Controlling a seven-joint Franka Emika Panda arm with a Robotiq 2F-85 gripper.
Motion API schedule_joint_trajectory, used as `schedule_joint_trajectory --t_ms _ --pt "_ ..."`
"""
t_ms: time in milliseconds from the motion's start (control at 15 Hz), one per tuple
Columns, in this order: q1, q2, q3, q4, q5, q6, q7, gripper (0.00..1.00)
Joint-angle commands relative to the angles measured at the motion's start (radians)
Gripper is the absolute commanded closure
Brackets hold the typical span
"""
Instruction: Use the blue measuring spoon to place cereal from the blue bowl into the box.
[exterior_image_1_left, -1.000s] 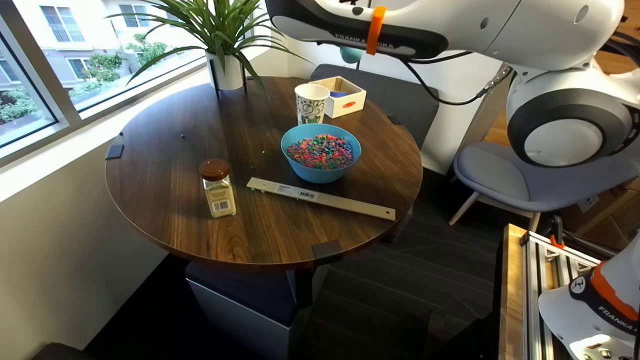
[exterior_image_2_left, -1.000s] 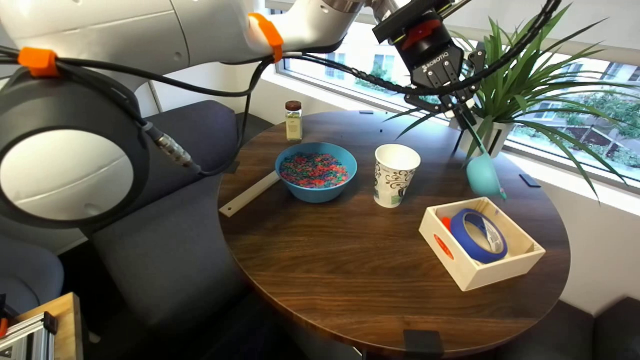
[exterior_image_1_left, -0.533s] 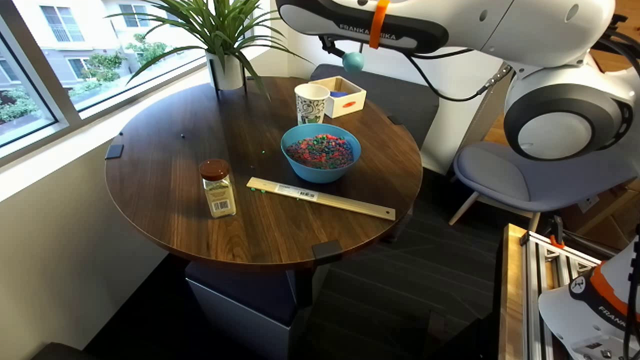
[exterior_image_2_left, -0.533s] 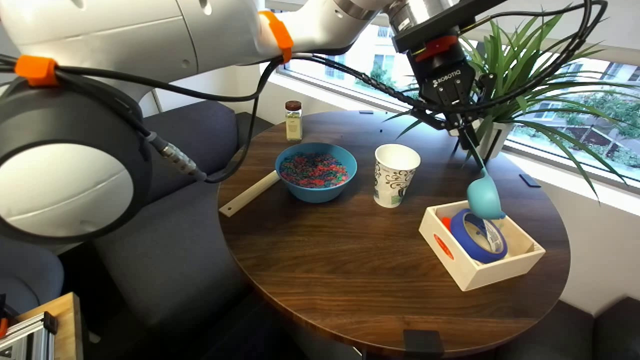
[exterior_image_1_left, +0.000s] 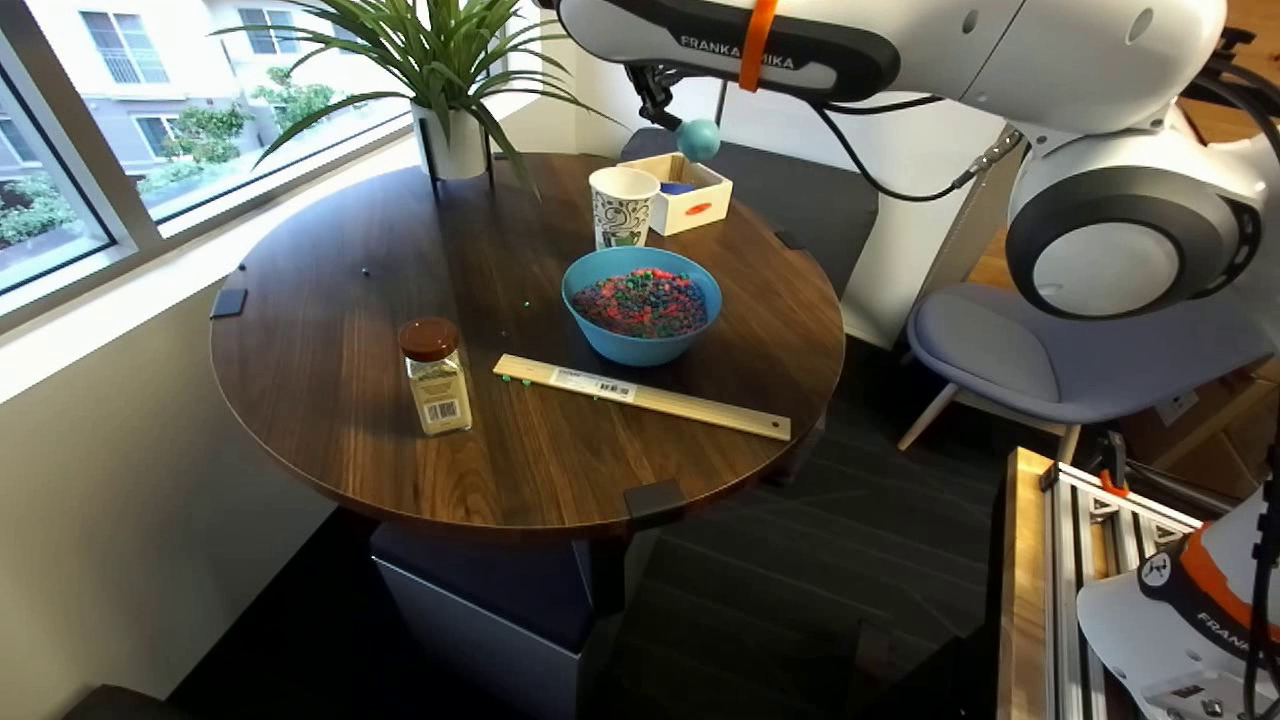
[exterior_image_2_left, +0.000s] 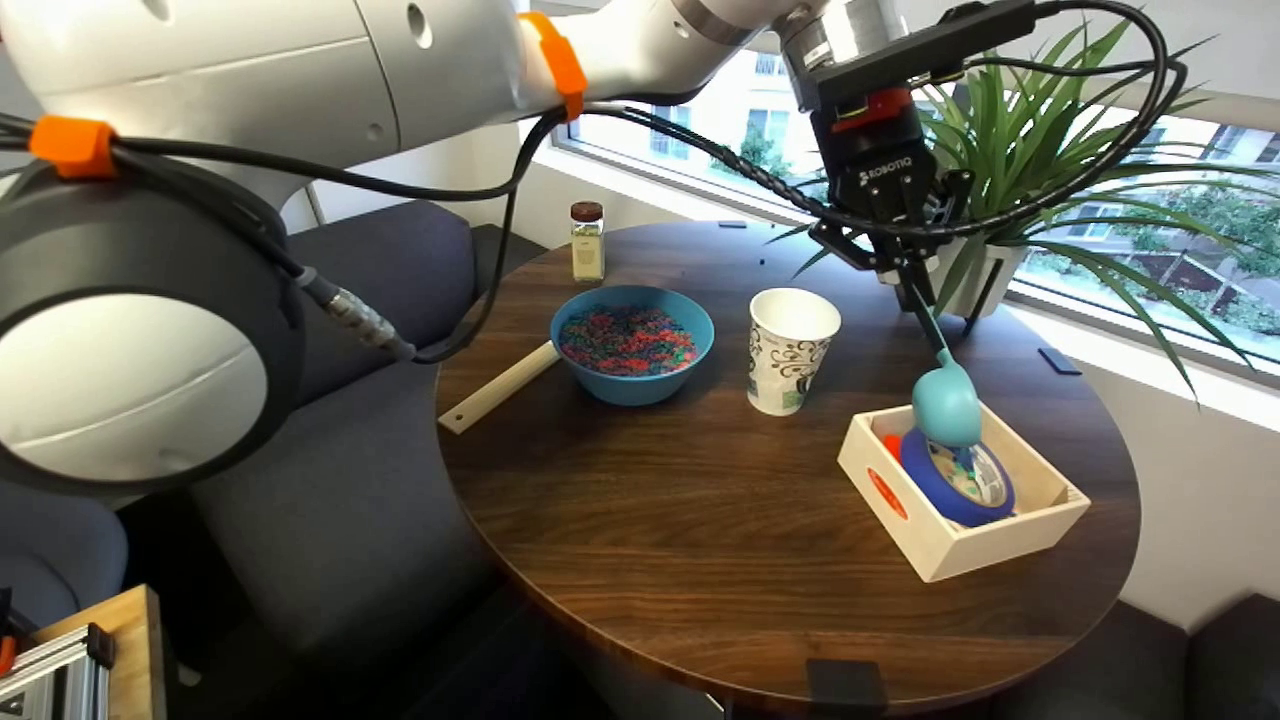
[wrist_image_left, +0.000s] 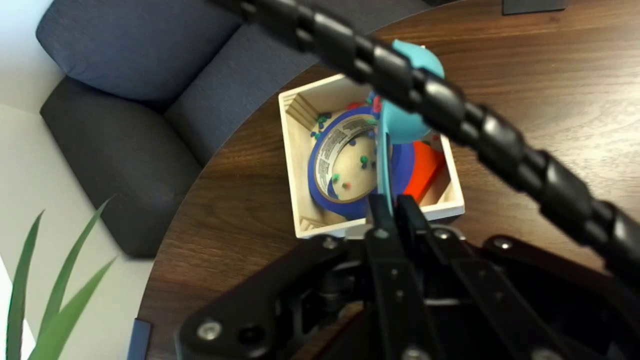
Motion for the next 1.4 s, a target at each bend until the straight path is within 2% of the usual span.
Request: schedule_joint_trajectory --t_ms 0,400,1333 --pt "-0.014 -0.009 0.005 -0.002 0.059 0.012 -0.091 0.97" --pt "-0.028 -0.014 -0.002 -0.003 0.104 -0.036 -0.167 0.97" --pt "-0.026 -0.03 -0.02 -0.005 0.084 -0.034 -0.509 0.97"
